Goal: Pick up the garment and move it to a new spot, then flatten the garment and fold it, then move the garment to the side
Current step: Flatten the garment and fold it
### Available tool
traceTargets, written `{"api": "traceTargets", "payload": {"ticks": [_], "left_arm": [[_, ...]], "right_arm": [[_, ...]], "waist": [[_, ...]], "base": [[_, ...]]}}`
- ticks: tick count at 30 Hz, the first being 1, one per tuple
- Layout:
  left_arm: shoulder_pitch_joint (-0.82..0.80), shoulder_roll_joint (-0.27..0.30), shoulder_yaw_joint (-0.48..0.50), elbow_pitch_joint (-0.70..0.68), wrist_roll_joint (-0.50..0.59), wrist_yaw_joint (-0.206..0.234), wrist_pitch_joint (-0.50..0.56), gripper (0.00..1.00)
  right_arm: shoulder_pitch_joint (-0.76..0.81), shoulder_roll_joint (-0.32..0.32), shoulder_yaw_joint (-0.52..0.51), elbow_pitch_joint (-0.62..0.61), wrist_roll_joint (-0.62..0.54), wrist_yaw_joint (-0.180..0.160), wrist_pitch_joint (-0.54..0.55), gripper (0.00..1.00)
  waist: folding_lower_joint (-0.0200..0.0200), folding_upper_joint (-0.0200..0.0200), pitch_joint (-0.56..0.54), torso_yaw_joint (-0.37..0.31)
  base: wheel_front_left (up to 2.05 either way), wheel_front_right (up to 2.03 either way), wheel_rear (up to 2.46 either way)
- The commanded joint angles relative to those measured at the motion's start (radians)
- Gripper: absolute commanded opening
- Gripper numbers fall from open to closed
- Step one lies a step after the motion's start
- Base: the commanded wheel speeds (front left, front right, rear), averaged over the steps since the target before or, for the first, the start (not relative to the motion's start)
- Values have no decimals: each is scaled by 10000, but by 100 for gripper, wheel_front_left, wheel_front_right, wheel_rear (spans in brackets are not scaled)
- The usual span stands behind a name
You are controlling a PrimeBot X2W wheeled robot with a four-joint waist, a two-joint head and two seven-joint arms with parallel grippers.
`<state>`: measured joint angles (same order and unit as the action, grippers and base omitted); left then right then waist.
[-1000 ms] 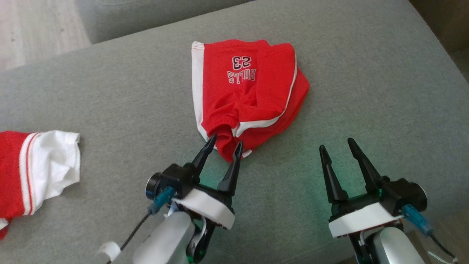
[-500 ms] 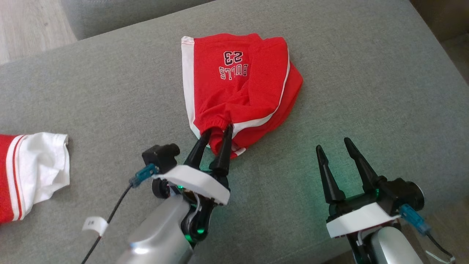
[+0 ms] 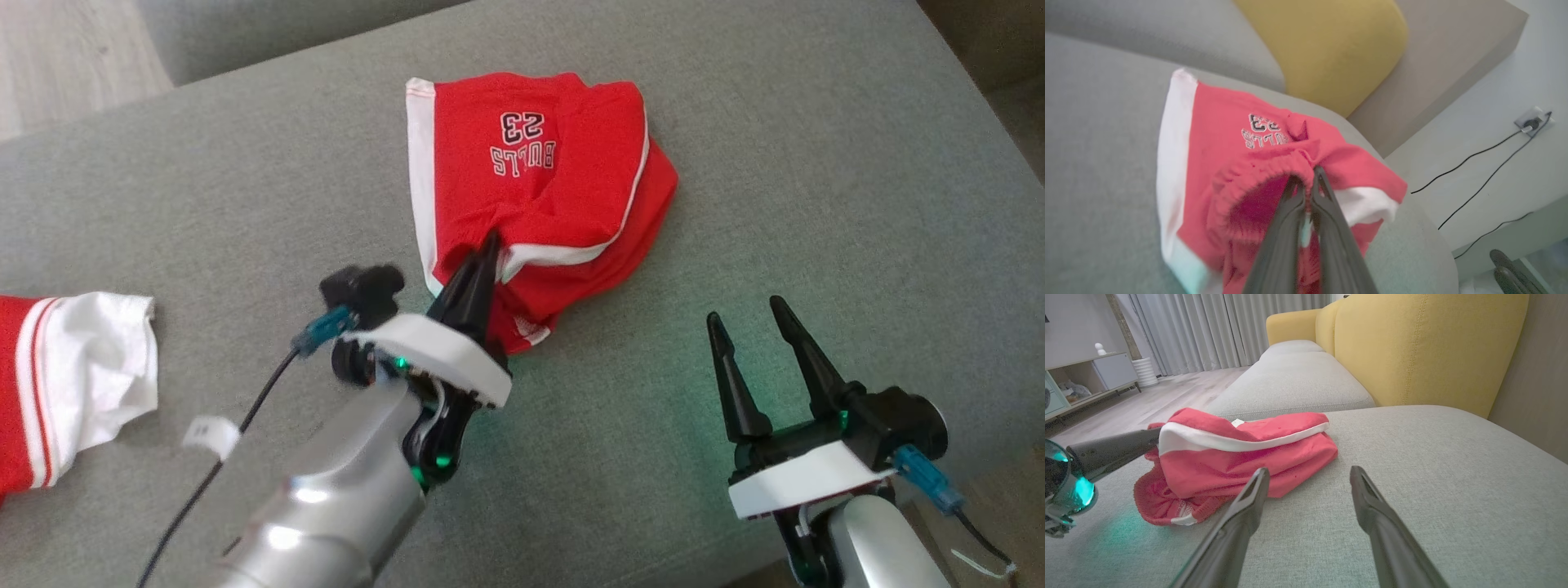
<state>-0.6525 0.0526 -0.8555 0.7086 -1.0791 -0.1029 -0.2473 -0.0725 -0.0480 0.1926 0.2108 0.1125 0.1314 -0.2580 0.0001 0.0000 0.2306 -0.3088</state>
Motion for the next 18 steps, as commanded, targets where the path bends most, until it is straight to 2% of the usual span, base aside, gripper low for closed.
{"api": "traceTargets", "payload": {"ticks": [1, 5, 8, 14, 16, 18], "left_arm": [[-624, 53, 162, -292, 317, -66, -121, 0], [-1092, 325, 79, -1041, 1344, -106, -139, 0], [-1158, 927, -52, -1920, 1886, 24, -112, 0], [-99, 2295, 262, -4281, 1164, 465, 851, 0], [373, 2541, 155, -4759, 1045, 582, 1045, 0], [813, 2543, -92, -5020, 953, 498, 1114, 0]], "right_arm": [[-172, -22, 175, -249, 75, -7, -38, 100], [-61, -22, 175, -187, 117, -7, -38, 100], [-9, -22, 165, -166, 120, -7, -38, 100], [164, -22, -42, -194, 52, -7, -38, 100], [161, -22, -32, -190, 57, -7, -38, 100], [98, -22, 10, -191, 50, -7, -38, 100]], "waist": [[-1, 0, -100, 68], [-1, 0, -378, 205], [-1, 0, -560, 273], [-1, 0, -633, 535], [-1, 0, -556, 623], [-1, 0, -462, 706]], "base": [[0, 0, 0], [0, 0, 0], [0, 0, 0], [0, 0, 0], [0, 0, 0], [0, 0, 0]]}}
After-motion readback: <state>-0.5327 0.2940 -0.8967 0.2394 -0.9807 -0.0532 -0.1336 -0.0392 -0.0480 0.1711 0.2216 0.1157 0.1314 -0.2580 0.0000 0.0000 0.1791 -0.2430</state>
